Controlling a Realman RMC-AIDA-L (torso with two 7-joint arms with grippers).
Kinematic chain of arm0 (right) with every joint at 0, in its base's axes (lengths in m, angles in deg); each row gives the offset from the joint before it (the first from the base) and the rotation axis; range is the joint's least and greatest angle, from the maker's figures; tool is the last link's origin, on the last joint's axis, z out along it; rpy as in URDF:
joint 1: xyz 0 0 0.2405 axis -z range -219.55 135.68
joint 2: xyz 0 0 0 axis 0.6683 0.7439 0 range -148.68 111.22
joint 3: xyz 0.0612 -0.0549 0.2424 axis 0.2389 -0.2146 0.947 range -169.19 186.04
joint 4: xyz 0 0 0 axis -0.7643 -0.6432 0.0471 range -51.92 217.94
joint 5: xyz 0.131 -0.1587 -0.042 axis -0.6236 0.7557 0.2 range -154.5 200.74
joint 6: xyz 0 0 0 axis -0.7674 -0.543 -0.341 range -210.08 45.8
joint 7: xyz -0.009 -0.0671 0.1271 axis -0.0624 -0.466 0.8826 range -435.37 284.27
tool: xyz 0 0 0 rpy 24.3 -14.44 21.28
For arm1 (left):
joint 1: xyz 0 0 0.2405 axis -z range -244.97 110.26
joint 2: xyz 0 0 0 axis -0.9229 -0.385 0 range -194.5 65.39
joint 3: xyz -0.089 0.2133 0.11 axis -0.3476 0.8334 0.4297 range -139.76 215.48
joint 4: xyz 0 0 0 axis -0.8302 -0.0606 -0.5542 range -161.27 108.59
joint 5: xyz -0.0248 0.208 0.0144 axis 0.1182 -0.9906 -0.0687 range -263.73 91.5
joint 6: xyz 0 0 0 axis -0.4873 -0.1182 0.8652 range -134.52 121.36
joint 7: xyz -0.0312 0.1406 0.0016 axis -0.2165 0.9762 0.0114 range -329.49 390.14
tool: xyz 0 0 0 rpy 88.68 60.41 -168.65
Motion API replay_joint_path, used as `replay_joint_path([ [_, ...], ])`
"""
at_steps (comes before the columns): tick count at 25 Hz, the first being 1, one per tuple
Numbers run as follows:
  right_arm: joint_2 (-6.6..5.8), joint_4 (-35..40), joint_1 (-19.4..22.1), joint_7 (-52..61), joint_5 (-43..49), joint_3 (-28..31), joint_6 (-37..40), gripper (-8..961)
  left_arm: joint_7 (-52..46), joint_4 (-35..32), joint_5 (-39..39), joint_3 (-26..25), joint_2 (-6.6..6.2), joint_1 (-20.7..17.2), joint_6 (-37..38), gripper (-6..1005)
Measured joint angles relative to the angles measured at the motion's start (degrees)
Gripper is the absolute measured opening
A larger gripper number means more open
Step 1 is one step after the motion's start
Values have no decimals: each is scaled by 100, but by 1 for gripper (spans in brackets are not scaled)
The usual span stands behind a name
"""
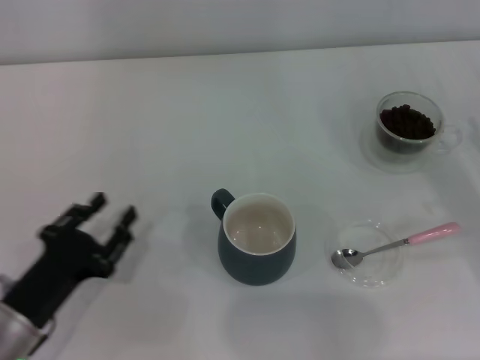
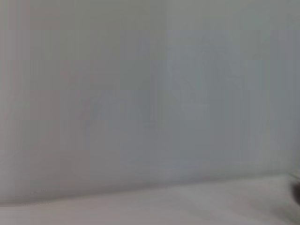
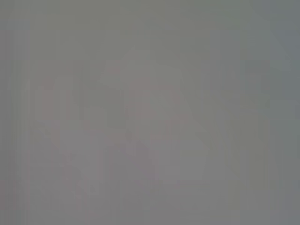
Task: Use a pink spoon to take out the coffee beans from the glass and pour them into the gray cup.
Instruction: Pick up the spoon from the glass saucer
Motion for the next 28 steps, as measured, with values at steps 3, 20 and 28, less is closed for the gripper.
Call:
replay_joint_path([
  [3, -6, 76, 208, 441, 122, -7, 6, 869, 38, -181, 2, -514, 2, -110, -388, 527],
  [20, -191, 805, 740, 5653, 2686, -10, -236, 869, 86, -426, 193, -1896, -23, 72, -802, 526],
  [28, -159, 594, 962, 6331, 3027, -35, -449, 868, 88, -473, 220, -1924, -49, 143, -857, 525],
])
